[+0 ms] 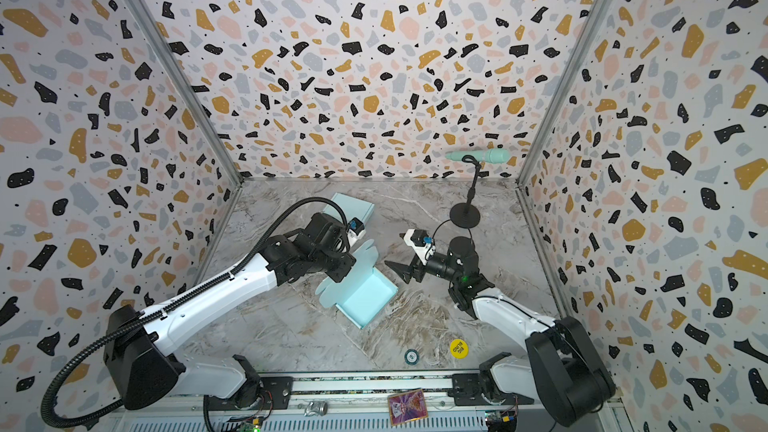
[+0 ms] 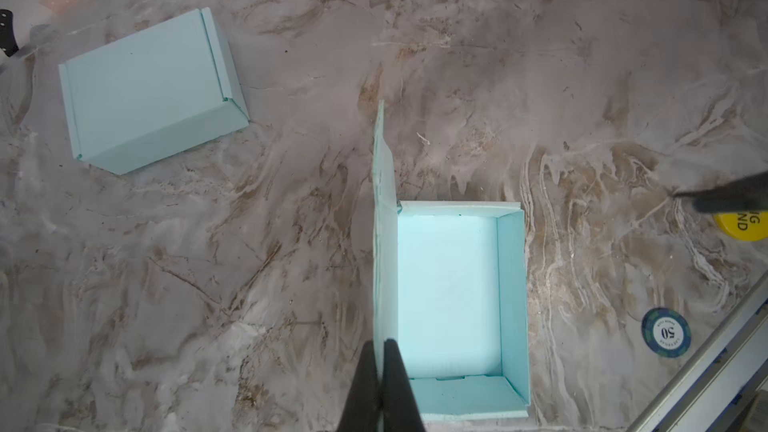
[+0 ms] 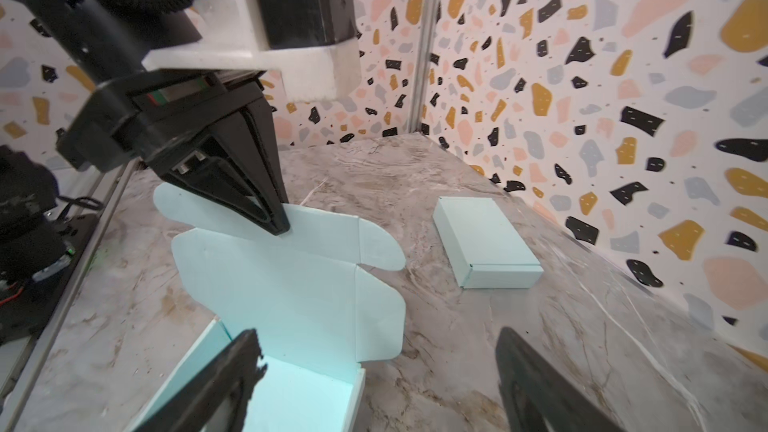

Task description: Fold the paper box

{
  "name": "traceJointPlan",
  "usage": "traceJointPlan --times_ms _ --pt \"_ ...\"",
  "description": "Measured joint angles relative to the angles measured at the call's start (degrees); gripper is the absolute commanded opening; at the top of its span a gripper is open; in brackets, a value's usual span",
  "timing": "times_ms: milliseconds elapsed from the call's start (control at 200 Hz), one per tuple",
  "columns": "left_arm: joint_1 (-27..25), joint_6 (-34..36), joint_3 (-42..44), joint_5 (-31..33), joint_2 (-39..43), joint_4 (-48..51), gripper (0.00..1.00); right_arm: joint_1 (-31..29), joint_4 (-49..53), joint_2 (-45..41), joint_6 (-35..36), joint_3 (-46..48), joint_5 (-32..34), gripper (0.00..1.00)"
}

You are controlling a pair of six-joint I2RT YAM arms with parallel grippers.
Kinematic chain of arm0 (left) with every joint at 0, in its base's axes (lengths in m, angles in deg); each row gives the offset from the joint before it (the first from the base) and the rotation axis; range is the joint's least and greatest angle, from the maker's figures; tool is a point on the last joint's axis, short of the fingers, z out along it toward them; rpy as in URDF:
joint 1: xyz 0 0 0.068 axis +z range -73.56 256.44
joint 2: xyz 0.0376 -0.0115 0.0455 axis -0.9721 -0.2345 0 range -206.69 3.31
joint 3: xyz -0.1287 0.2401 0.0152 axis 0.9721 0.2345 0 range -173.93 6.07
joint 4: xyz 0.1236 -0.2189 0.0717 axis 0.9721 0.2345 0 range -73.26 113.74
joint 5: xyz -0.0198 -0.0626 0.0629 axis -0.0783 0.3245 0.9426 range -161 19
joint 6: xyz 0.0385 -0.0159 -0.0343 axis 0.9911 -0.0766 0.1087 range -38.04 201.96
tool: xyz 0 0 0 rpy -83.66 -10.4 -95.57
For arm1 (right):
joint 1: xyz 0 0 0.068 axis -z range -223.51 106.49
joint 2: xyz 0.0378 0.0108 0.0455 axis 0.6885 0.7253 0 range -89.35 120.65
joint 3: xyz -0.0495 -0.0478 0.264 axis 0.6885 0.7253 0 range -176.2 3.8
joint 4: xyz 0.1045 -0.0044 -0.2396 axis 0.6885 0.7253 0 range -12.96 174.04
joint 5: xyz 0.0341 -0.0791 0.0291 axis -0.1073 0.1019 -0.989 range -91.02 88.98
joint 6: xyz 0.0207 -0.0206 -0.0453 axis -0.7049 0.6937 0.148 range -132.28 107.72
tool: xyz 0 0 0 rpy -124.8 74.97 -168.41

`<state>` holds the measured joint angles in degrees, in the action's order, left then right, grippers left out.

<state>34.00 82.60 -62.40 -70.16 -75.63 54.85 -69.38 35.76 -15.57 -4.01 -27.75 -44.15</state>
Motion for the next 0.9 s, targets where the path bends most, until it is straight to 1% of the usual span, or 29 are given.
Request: traceJointPlan --times_ms 120,220,330,431,626,681,901 --pt "-0.04 2.51 -0.11 -1.07 1.09 1.29 0.00 -0.26 4.72 4.52 5.46 -4.92 -5.79 0.87" --pt "-0.07 3.87 -0.52 -1.70 2.03 1.42 0.00 -0.79 8.63 7.74 9.79 -7.91 -8.24 0.85" --pt "-0.17 4.90 -1.11 -2.34 2.56 1.31 0.00 -1.22 10.78 11.47 12.15 -9.46 -9.51 0.80" --pt "-0.44 5.53 -1.14 -2.60 2.62 1.33 0.00 -2.10 11.72 13.99 13.33 -9.86 -9.25 0.77" --pt "-0.72 6.25 -1.14 -3.10 2.75 1.33 0.00 -4.11 11.26 16.31 13.90 -9.90 -8.55 0.64" --pt "-0.81 6.29 -1.11 -3.17 2.84 1.33 0.00 -4.35 10.91 16.63 13.86 -9.90 -8.24 0.62" --pt "-1.22 6.47 -1.11 -2.71 3.50 1.31 0.00 -3.85 7.45 15.85 13.25 -9.03 -5.84 0.65"
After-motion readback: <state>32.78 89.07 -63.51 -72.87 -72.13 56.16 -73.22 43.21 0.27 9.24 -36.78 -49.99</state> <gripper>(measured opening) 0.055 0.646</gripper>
